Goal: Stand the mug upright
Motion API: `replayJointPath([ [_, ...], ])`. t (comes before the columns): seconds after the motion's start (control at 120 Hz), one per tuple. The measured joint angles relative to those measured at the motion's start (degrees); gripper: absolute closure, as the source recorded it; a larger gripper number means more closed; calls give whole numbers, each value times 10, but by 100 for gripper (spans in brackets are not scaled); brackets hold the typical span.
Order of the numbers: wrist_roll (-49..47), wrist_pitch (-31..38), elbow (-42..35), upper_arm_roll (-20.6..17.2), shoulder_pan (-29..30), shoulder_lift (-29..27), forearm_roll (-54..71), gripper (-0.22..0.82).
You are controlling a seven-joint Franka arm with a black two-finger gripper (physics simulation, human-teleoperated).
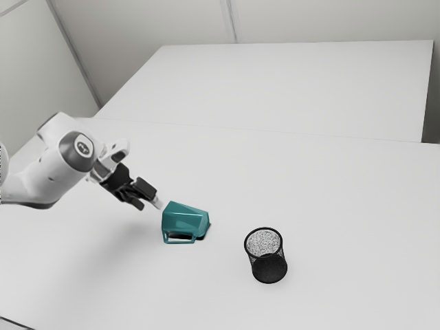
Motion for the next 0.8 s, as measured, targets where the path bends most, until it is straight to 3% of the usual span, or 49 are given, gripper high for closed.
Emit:
replayJointPath([
  [0.8,136,-41,-8,0,4,57,-229,0],
])
